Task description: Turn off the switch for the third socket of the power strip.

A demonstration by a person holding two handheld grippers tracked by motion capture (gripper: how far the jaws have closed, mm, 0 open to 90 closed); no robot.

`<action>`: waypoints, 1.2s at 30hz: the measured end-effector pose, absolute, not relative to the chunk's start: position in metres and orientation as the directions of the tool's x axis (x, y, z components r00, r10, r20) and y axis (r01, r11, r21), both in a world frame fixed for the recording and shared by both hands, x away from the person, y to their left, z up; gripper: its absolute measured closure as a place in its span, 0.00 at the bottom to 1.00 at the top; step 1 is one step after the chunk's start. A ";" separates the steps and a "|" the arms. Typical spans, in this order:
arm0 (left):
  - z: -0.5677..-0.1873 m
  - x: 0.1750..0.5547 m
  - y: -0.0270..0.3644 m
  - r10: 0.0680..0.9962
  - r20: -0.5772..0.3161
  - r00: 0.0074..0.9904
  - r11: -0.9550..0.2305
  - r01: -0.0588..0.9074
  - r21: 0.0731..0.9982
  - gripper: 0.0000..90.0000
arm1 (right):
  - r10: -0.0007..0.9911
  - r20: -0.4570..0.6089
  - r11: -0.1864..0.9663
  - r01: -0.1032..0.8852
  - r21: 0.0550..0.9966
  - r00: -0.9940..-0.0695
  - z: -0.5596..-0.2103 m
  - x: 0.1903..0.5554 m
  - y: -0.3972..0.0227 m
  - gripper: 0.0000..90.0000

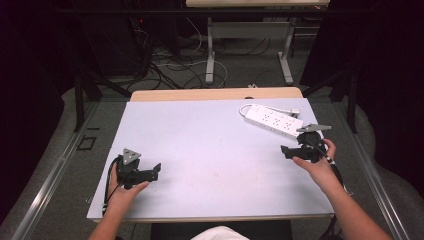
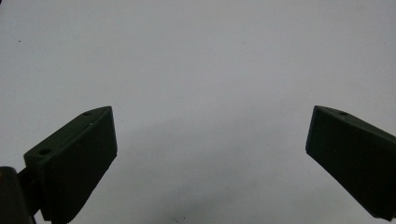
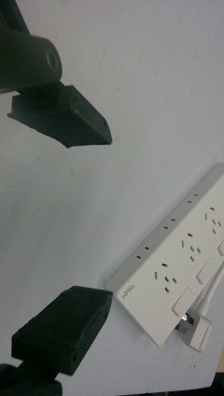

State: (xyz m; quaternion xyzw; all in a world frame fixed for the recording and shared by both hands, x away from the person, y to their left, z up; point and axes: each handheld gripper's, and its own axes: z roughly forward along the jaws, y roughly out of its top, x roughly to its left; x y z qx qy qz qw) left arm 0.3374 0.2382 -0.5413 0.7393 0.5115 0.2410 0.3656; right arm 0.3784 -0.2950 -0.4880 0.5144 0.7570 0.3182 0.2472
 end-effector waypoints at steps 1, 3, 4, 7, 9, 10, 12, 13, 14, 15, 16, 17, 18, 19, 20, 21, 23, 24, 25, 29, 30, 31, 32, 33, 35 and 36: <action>-0.541 0.337 0.238 0.933 -0.018 0.360 -0.209 0.580 0.787 0.02 | 0.937 -0.047 0.267 0.622 0.736 -0.347 -0.487 0.379 -0.295 0.26; -0.541 0.338 0.238 0.932 -0.018 0.361 -0.209 0.581 0.787 0.02 | 0.939 -0.055 0.266 0.618 0.740 -0.339 -0.484 0.379 -0.296 0.28; -0.542 0.338 0.238 0.932 -0.018 0.361 -0.210 0.581 0.786 0.02 | 0.937 -0.063 0.273 0.609 0.744 -0.343 -0.482 0.380 -0.297 0.29; -0.542 0.338 0.238 0.932 -0.017 0.362 -0.211 0.581 0.786 0.02 | 0.937 -0.060 0.271 0.610 0.744 -0.344 -0.476 0.382 -0.299 0.32; -0.542 0.338 0.238 0.931 -0.016 0.364 -0.213 0.580 0.786 0.02 | 0.934 -0.054 0.273 0.609 0.745 -0.353 -0.473 0.384 -0.299 0.34; -0.541 0.338 0.238 0.931 -0.016 0.364 -0.213 0.580 0.786 0.02 | 0.932 -0.051 0.276 0.614 0.740 -0.358 -0.471 0.384 -0.300 0.34; -0.541 0.338 0.238 0.931 -0.015 0.365 -0.215 0.579 0.786 0.02 | 0.931 -0.050 0.279 0.614 0.738 -0.363 -0.469 0.387 -0.301 0.35; -0.542 0.337 0.238 0.931 -0.015 0.364 -0.214 0.580 0.786 0.02 | 0.928 -0.056 0.287 0.613 0.736 -0.367 -0.468 0.388 -0.302 0.36; -0.542 0.338 0.238 0.931 -0.016 0.364 -0.213 0.580 0.786 0.02 | 0.930 -0.046 0.279 0.618 0.735 -0.365 -0.467 0.389 -0.302 0.36; -0.542 0.338 0.238 0.931 -0.016 0.364 -0.213 0.580 0.786 0.02 | 0.928 -0.050 0.285 0.619 0.731 -0.369 -0.466 0.390 -0.303 0.36; -0.542 0.338 0.238 0.932 -0.016 0.363 -0.213 0.580 0.786 0.02 | 0.928 -0.046 0.284 0.622 0.730 -0.369 -0.465 0.391 -0.303 0.36; -0.542 0.338 0.238 0.932 -0.016 0.363 -0.213 0.581 0.786 0.02 | 0.927 -0.046 0.286 0.621 0.729 -0.373 -0.464 0.392 -0.303 0.37; -0.542 0.338 0.238 0.932 -0.016 0.362 -0.212 0.581 0.786 0.02 | 0.927 -0.046 0.286 0.621 0.729 -0.373 -0.464 0.392 -0.303 0.37; -0.542 0.338 0.238 0.932 -0.016 0.362 -0.212 0.581 0.786 0.02 | 0.927 -0.050 0.289 0.626 0.724 -0.371 -0.463 0.392 -0.304 0.37; -0.542 0.338 0.238 0.932 -0.016 0.363 -0.213 0.581 0.786 0.02 | 0.927 -0.052 0.293 0.630 0.720 -0.371 -0.462 0.394 -0.304 0.38; -0.542 0.338 0.238 0.932 -0.016 0.363 -0.213 0.581 0.786 0.02 | 0.926 -0.055 0.296 0.630 0.718 -0.373 -0.461 0.395 -0.304 0.38; -0.542 0.337 0.237 0.932 -0.020 0.362 -0.210 0.583 0.785 0.02 | 0.926 -0.052 0.295 0.634 0.715 -0.373 -0.460 0.398 -0.304 0.40; -0.542 0.338 0.237 0.932 -0.019 0.363 -0.211 0.583 0.785 0.02 | 0.926 -0.052 0.295 0.634 0.715 -0.373 -0.460 0.398 -0.304 0.40; -0.542 0.338 0.237 0.931 -0.020 0.364 -0.211 0.583 0.785 0.02 | 0.926 -0.052 0.296 0.635 0.714 -0.373 -0.458 0.400 -0.305 0.41; -0.542 0.337 0.237 0.931 -0.021 0.365 -0.211 0.583 0.785 0.02 | 0.927 -0.045 0.291 0.640 0.711 -0.372 -0.455 0.403 -0.305 0.41; -0.542 0.337 0.237 0.931 -0.021 0.365 -0.211 0.583 0.785 0.02 | 0.925 -0.050 0.298 0.637 0.711 -0.377 -0.455 0.405 -0.305 0.41; -0.542 0.338 0.237 0.930 -0.021 0.366 -0.212 0.582 0.785 0.02 | 0.924 -0.054 0.303 0.638 0.708 -0.380 -0.454 0.407 -0.305 0.41; -0.542 0.338 0.237 0.930 -0.020 0.367 -0.213 0.583 0.784 0.02 | 0.924 -0.054 0.303 0.638 0.708 -0.380 -0.454 0.407 -0.305 0.41; -0.542 0.338 0.237 0.930 -0.020 0.366 -0.213 0.583 0.785 0.02 | 0.923 -0.056 0.307 0.638 0.706 -0.382 -0.453 0.410 -0.305 0.41; -0.542 0.338 0.237 0.930 -0.018 0.366 -0.214 0.582 0.784 0.02 | 0.919 -0.068 0.321 0.633 0.704 -0.389 -0.453 0.412 -0.306 0.41; -0.542 0.338 0.237 0.930 -0.020 0.366 -0.213 0.583 0.784 0.02 | 0.920 -0.065 0.317 0.635 0.704 -0.386 -0.452 0.413 -0.305 0.41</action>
